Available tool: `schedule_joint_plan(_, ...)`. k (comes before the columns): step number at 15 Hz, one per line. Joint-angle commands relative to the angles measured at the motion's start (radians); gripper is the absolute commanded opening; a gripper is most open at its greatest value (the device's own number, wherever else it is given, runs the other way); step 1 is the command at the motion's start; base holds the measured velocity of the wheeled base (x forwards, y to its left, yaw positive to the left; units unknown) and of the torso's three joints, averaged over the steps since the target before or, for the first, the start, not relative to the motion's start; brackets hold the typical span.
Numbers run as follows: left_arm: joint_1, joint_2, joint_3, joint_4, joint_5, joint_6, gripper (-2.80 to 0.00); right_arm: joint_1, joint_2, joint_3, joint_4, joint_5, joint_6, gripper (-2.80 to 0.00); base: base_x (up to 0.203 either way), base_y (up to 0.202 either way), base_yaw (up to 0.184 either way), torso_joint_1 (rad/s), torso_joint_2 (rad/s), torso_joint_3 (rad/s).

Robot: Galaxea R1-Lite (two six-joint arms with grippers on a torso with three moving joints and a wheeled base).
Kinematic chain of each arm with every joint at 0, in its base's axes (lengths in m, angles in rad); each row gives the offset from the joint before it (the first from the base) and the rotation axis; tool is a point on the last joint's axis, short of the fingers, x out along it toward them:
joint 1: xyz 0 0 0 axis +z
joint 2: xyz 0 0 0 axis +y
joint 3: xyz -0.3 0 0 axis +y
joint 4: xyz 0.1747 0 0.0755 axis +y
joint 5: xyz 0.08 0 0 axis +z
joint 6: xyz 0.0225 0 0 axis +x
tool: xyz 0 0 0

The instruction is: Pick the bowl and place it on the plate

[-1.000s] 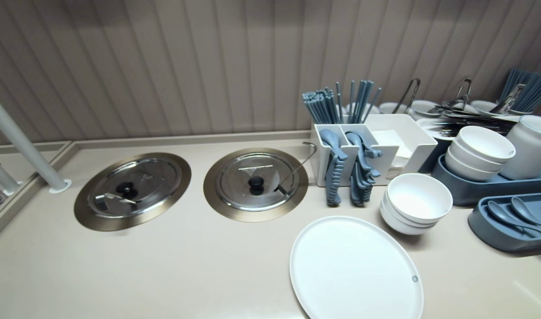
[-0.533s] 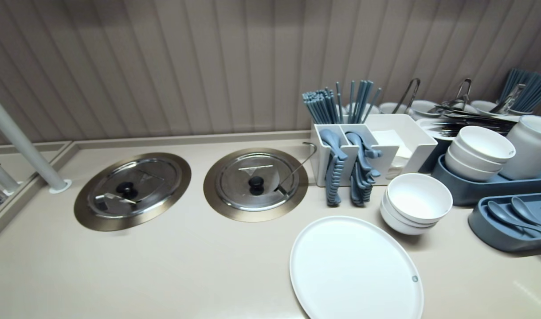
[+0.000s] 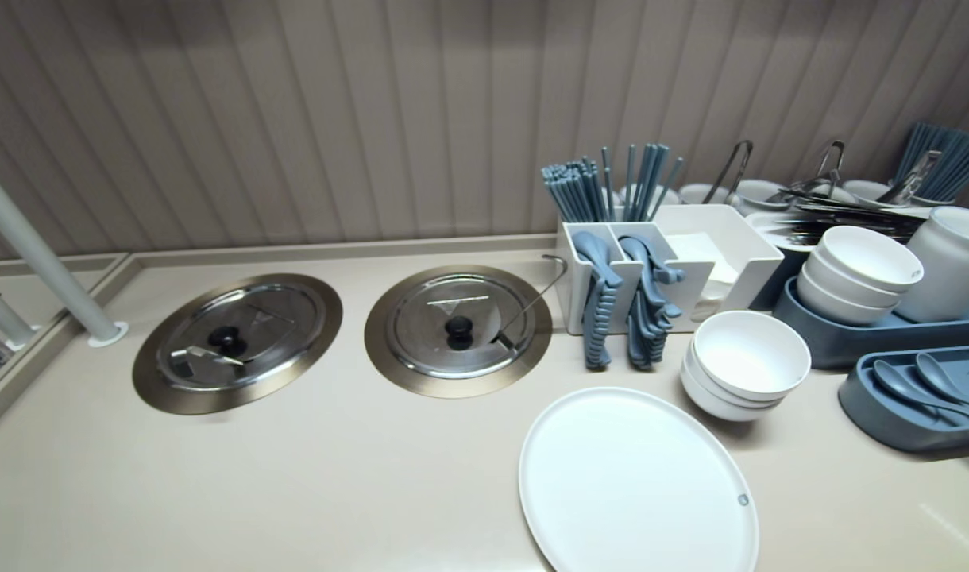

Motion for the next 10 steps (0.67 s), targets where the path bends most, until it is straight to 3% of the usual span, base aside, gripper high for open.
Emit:
schedule_joint_plan(1, 0.000, 0.000, 0.008, -0.001, 0.000, -0.001, -2.80, 0.000, -0.001, 0.000, 0.000, 0.000, -0.002, -2.80, 0.000, 0.000, 0.000, 0.000, 0.00, 0.000)
schedule_joint_plan(3, 0.000, 0.000, 0.008, -0.001, 0.000, -0.001, -2.80, 0.000, -0.001, -0.021, -0.011, 0.000, 0.000, -2.80, 0.000, 0.000, 0.000, 0.000, 0.00, 0.000)
schedule_joint_plan(6, 0.000, 0.000, 0.008, -0.001, 0.000, -0.001, -2.80, 0.000, 0.048, -0.245, 0.041, 0.013, 0.038, -2.80, 0.000, 0.000, 0.000, 0.000, 0.00, 0.000)
schedule_joint_plan(10, 0.000, 0.000, 0.008, -0.001, 0.000, -0.001, -2.80, 0.002, 0.352, -0.519, 0.092, 0.049, 0.046, -2.80, 0.000, 0.000, 0.000, 0.000, 0.00, 0.000)
